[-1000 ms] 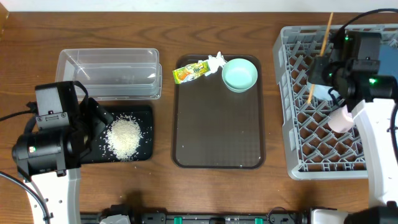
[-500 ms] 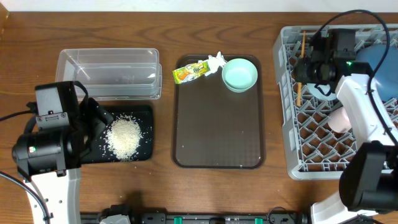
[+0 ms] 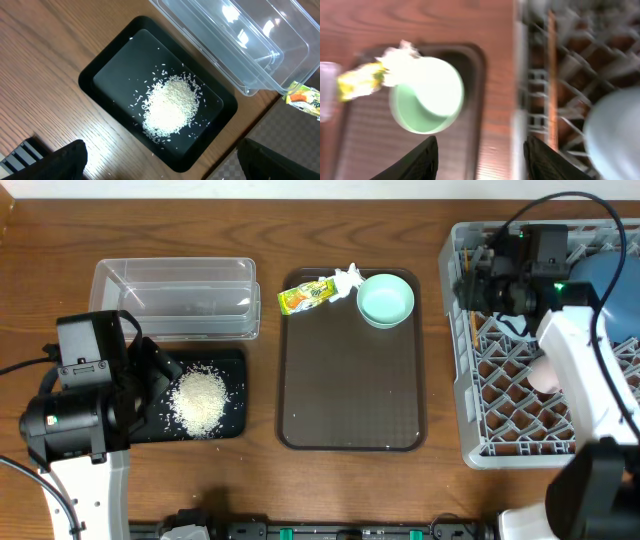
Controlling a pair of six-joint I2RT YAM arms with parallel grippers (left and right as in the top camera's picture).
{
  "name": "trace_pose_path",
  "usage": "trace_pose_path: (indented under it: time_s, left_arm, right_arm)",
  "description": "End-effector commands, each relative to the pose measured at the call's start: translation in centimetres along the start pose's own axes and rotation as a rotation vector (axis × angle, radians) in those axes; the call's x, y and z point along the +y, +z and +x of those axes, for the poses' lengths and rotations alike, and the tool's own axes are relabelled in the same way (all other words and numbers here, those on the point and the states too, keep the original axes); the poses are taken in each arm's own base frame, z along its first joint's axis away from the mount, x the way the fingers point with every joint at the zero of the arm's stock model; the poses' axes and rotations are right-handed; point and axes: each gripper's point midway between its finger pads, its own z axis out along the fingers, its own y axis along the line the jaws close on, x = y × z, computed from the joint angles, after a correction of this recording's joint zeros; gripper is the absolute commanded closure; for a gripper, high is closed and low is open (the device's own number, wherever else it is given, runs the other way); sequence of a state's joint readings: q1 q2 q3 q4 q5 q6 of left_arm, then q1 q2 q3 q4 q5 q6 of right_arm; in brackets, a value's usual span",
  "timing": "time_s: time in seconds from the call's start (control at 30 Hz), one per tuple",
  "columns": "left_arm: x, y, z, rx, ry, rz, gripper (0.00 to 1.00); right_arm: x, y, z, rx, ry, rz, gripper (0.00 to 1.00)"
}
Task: Sort waste into correct bins and load items into the dishwasher rack
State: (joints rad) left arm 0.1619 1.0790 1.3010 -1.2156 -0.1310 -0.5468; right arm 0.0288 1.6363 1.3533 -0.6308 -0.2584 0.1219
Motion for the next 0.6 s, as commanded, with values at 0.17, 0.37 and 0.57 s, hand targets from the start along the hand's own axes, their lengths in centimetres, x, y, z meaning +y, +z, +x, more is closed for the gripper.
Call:
trace_pose_path:
  time_s: [0.17, 0.37, 0.57]
  left_arm:
    - [0.1, -0.3, -0.3, -0.013, -0.009, -0.003, 0.03]
    - [0.1, -0.3, -0.3, -0.013, -0.009, -0.003, 0.03]
    - [0.1, -0.3, -0.3, -0.013, -0.01, -0.003, 0.03]
  right_arm:
    - [8.4, 0.6, -0.7, -0.078, -0.135, -0.064, 0.44]
    - [11.3, 6.2, 2.2, -0.005, -0.315, -0.039, 0.36]
    - [13.5, 11.2, 7.5, 0.131, -0.487, -0.057, 0.32]
